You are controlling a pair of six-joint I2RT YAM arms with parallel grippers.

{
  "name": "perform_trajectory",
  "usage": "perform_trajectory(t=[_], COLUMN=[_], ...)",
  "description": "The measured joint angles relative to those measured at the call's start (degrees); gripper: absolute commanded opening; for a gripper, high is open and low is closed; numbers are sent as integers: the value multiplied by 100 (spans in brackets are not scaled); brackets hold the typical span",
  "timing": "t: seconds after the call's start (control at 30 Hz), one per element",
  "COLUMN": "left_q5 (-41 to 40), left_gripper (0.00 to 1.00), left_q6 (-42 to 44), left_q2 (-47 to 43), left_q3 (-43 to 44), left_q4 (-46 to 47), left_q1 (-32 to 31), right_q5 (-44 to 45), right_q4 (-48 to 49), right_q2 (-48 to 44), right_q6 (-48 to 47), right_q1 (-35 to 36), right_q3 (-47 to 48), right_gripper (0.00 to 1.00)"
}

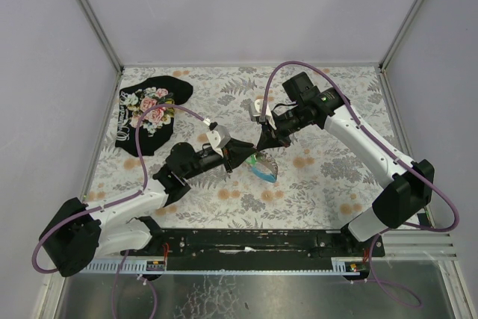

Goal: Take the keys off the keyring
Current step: Remove the key from the keyring.

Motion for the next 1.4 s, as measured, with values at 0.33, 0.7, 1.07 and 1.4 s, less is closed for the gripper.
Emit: perform_trajectory(t=[0.33,0.7,1.07,1.4], left_q5=[133,190,247,304], left_gripper=[0,0,0,0], left_q6=[15,-120,-315,-284], left_q2=[17,17,22,-138], left_q3=[17,26,162,188], left_q4=[-46,-111,-387,-649], left_q1=[0,0,0,0], right_q5=[11,2,9,-94], right_q4=[-11,-39,-103,-162], right_q2=[0,-2,-4,-4], right_q6=[0,0,-50,-85], right_q1=[-2,-2,-11,-11], right_q3=[0,-42,-39,-39], right_gripper=[0,0,2,6])
